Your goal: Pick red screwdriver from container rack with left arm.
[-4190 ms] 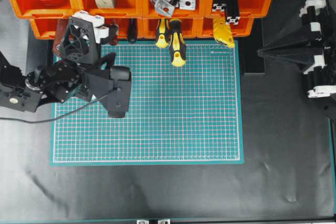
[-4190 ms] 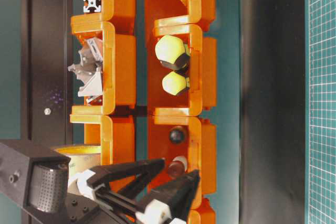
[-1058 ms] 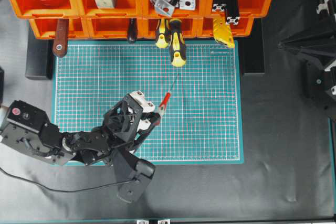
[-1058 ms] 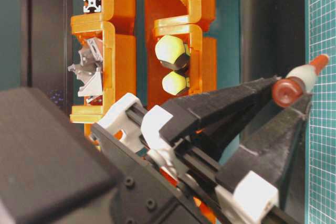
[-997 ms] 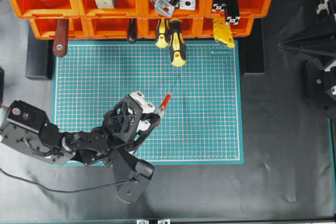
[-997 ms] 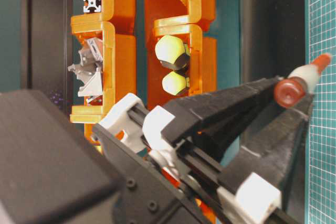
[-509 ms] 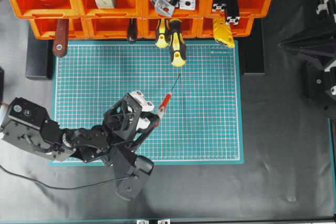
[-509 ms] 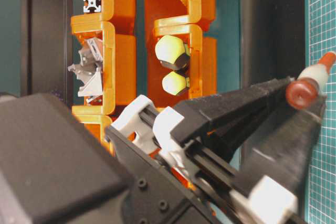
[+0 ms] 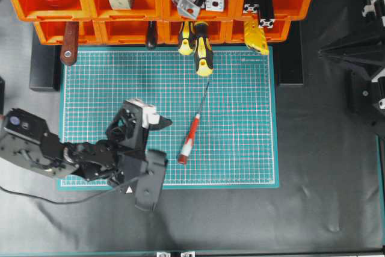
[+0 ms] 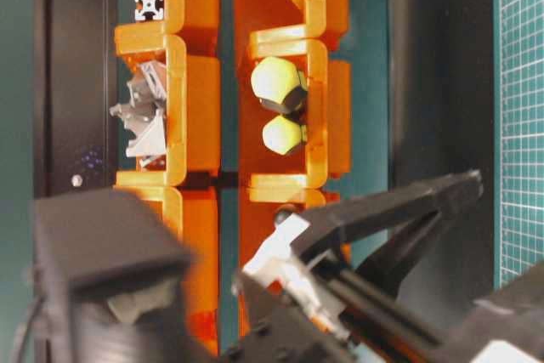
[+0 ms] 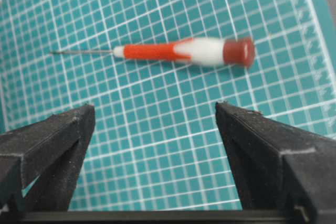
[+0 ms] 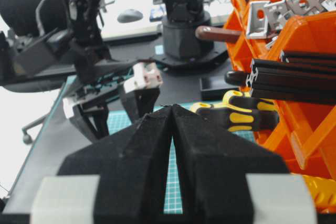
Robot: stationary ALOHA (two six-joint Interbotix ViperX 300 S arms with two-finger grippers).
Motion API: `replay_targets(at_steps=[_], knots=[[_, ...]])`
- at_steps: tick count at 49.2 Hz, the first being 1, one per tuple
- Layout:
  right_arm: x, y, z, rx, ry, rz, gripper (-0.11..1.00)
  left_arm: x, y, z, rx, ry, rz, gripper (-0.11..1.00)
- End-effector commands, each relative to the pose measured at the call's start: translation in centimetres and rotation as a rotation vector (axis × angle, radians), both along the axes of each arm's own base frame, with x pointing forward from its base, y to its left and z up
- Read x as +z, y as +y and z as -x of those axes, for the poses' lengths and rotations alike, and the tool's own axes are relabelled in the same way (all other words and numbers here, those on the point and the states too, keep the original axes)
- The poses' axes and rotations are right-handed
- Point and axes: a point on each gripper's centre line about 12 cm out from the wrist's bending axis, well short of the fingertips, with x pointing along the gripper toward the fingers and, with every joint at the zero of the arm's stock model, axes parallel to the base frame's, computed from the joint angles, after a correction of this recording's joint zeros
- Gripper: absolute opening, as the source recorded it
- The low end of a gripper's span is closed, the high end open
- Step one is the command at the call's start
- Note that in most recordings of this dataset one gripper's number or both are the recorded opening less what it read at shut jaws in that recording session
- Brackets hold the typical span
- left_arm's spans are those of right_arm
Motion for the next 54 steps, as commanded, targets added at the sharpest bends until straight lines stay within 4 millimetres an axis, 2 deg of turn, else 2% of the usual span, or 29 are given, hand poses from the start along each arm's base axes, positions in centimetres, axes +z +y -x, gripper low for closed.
replay_targets(at_steps=[1,5,12,19,25,44,54], knots=[[1.3,0.0,-0.2,0.002,-0.026,-0.004,-0.01,2.8,0.0,0.3,0.038,-0.081,0.087,0.89],[1.3,0.0,-0.2,0.002,-0.026,-0.002,-0.01,4.3,0.2,0.7,0.090,-0.123,0.158,0.89],[1.3,0.0,-0.2,0.001,-0.028,-0.005,-0.01,8.3,1.0,2.4,0.150,-0.226,0.279,0.89],[1.3,0.0,-0.1,0.002,-0.031,-0.002,-0.01,13.0,2.1,5.4,0.136,-0.343,0.357,0.89],[1.4,0.0,-0.1,0.002,-0.034,-0.002,-0.01,15.9,3.3,8.1,0.116,-0.428,0.410,0.89],[1.5,0.1,-0.1,0.002,-0.044,-0.048,-0.01,19.4,6.5,16.6,0.065,-0.617,0.526,0.86],[1.6,0.1,0.0,0.005,-0.046,-0.121,-0.01,19.4,8.2,20.2,0.056,-0.690,0.561,0.85]])
